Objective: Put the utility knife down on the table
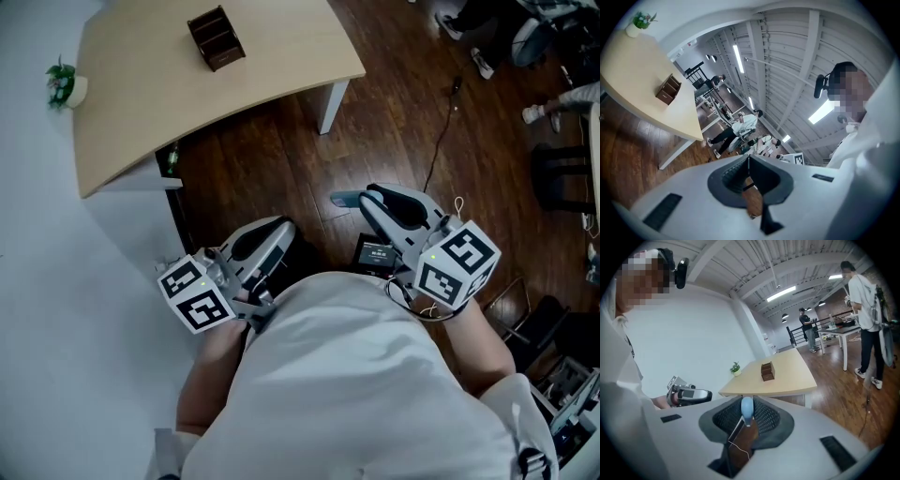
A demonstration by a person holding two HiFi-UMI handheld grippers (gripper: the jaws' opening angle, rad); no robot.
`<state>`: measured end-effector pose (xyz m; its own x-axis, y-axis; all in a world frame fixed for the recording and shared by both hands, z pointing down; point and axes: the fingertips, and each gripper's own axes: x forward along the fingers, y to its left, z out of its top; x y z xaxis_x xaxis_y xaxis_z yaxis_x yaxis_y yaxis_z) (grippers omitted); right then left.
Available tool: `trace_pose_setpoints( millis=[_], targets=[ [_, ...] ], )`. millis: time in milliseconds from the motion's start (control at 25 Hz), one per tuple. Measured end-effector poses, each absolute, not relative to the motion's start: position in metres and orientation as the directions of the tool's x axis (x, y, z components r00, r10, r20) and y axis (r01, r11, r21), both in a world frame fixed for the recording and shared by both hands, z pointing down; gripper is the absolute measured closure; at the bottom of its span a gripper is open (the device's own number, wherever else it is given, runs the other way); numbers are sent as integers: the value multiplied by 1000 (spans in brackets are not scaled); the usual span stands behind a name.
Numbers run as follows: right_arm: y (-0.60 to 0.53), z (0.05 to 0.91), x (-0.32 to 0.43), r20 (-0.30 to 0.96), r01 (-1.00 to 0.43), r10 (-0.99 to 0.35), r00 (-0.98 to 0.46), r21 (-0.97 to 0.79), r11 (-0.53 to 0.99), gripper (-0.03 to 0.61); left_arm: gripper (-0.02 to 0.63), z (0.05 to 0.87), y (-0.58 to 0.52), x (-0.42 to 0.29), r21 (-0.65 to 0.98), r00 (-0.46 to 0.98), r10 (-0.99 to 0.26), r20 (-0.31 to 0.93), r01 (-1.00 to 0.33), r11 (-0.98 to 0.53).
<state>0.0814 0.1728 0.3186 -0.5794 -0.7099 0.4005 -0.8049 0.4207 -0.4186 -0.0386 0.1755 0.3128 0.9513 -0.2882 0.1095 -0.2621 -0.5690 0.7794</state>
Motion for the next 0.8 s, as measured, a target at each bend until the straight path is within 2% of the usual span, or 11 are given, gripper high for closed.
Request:
trace_pose_setpoints(
  millis=[440, 800],
  targets=[
    [107, 319, 52, 423, -833, -726, -543, -379, 402, 508, 611, 316, 119, -85, 789, 953, -283, 105, -253, -561],
    [23, 333, 42, 415, -783, -665, -621, -372, 499, 508, 611, 321, 57, -85, 783, 924, -364, 114, -309, -540]
  ],
)
